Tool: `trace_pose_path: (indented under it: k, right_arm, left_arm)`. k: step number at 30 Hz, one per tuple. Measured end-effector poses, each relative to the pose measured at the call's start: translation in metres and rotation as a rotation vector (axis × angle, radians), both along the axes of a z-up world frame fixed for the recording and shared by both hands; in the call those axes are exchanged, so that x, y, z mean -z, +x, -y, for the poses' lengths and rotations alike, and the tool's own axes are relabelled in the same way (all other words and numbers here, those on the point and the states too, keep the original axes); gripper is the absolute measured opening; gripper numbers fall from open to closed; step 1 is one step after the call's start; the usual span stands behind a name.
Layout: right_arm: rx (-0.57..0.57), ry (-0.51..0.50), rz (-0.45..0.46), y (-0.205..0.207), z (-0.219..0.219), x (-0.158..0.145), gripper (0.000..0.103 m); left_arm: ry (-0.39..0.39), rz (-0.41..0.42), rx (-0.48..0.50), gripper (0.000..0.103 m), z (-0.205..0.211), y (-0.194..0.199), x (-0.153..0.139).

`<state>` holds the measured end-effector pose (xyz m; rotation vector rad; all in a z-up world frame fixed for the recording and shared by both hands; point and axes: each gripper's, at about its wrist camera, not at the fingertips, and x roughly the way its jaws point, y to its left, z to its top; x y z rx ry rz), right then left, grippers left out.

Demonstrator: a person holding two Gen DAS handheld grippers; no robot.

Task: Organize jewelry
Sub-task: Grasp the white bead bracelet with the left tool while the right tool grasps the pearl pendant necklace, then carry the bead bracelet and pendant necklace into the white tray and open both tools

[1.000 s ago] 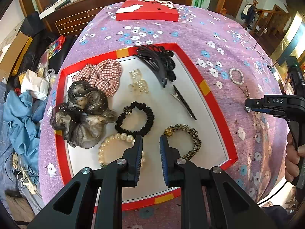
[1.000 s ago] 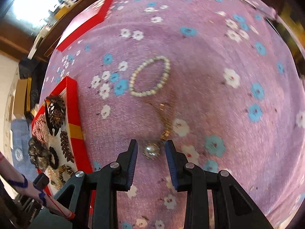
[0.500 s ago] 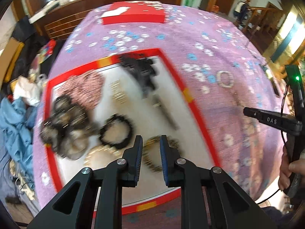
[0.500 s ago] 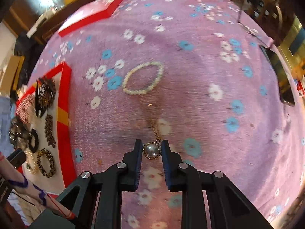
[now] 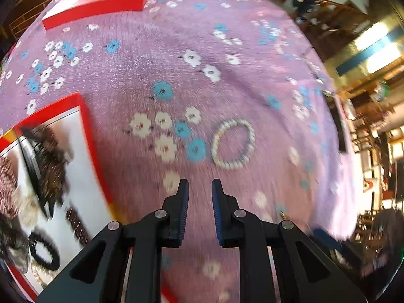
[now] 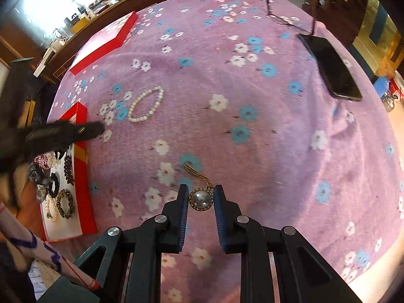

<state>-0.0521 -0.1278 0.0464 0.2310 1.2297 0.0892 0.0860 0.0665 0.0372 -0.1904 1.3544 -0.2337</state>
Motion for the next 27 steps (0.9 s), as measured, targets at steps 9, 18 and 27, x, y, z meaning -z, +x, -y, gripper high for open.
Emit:
trace_pose_path:
  k: [9,18,27]
  right_arm:
    - [0.043,0.000,-0.001,-0.011,0.039,-0.003,0.021]
    - [0.029,0.041,0.004,-0.001,0.047,-0.003,0.021]
    - [-0.005,0.051,0.006,0.011,0.038,-0.003,0.021]
  left_arm:
    - [0.046,-0.012,-0.003,0.017,0.030,0.040,0.021]
    - [0.100,0.032,0.027,0.005,0.048,0.034,0.023]
    - [0.105,0.069,0.030,0.004,0.046,-0.009,0.021]
